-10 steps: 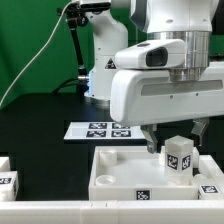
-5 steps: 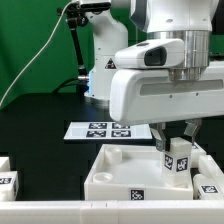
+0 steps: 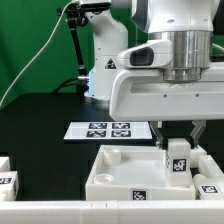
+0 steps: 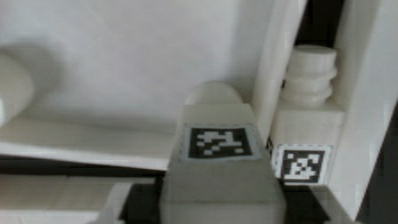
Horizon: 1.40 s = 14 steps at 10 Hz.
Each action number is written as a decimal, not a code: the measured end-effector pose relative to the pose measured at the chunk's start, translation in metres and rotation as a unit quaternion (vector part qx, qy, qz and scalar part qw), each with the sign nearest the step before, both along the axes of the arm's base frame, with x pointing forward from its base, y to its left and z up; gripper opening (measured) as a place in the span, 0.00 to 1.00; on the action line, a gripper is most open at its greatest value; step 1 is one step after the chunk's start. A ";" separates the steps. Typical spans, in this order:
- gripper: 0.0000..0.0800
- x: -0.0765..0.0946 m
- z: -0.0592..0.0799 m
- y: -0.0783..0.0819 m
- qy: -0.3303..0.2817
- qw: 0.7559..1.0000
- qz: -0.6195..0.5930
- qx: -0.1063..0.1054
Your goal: Assemble one leg
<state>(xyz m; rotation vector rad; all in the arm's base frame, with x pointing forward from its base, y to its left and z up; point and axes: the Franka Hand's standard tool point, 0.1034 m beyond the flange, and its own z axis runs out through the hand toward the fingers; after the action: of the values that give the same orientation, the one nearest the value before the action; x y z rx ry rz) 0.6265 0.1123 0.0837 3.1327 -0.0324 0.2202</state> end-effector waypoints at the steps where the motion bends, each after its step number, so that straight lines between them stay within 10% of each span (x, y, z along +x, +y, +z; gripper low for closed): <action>1: 0.36 0.000 0.000 0.001 0.000 0.997 -0.074 0.012; 9: 0.36 -0.005 -0.001 0.007 0.012 0.922 -0.384 0.046; 11: 0.66 -0.005 -0.001 0.004 0.012 0.944 -0.327 0.039; 14: 0.81 -0.004 -0.001 0.001 0.012 0.978 -0.207 0.023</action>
Offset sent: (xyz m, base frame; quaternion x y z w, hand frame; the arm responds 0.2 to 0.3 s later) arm -0.0138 0.0098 0.0000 -0.0261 -0.0325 0.3294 0.9433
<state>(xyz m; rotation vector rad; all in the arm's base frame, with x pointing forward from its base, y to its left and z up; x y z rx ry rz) 0.6223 0.1135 0.0828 3.0750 -0.6900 0.1775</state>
